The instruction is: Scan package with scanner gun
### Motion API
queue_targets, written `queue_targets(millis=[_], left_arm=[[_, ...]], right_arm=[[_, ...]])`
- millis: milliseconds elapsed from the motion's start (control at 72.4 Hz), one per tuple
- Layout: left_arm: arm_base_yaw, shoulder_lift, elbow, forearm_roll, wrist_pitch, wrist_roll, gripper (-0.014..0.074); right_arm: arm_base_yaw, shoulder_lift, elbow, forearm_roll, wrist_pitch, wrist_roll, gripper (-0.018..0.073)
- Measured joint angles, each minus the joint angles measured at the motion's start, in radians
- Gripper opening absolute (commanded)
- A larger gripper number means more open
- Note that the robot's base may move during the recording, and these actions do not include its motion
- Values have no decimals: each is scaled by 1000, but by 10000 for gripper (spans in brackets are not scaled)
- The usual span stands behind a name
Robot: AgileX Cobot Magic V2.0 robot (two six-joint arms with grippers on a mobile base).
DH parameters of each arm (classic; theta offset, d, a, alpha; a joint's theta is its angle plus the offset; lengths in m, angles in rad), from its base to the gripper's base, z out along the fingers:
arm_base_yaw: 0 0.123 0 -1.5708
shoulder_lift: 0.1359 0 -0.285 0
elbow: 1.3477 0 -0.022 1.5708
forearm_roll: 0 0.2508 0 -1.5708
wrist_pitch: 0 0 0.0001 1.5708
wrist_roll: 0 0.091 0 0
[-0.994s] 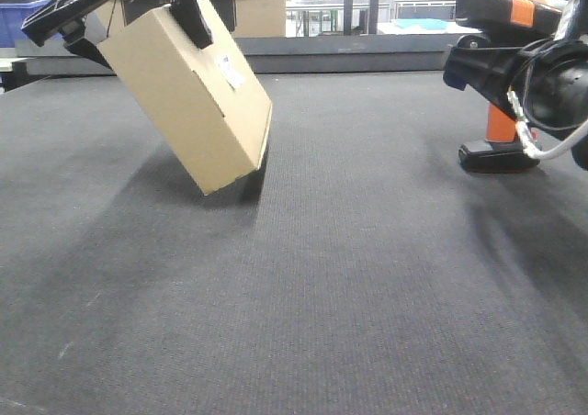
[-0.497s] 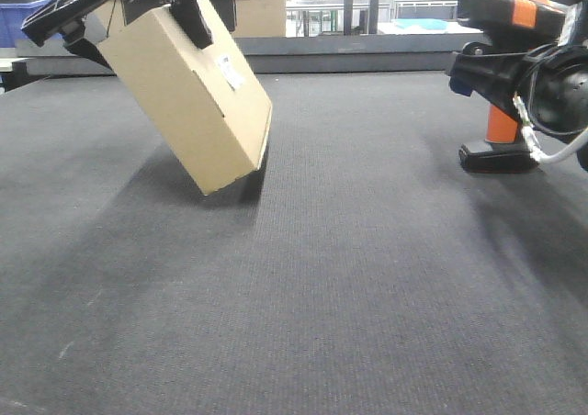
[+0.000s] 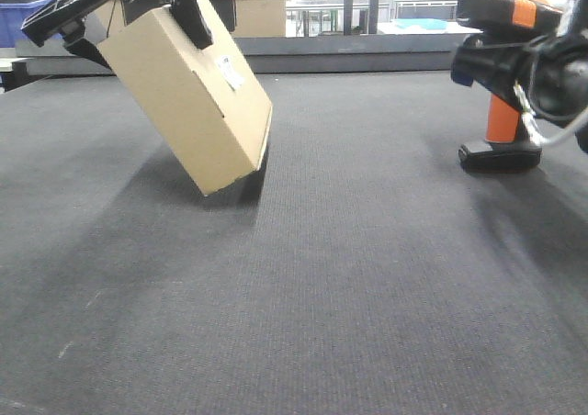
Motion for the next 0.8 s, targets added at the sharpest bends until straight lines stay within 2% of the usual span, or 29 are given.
queue_targets(millis=[621, 690, 801], left_arm=[[0, 0, 0, 0, 10, 0, -111], [0, 0, 0, 0, 10, 0, -111], [0, 0, 0, 0, 10, 0, -111]], right_arm=[[-25, 0, -20, -7, 25, -2, 557], [-25, 0, -20, -7, 27, -2, 517], [-25, 0, -20, -7, 27, -2, 369]])
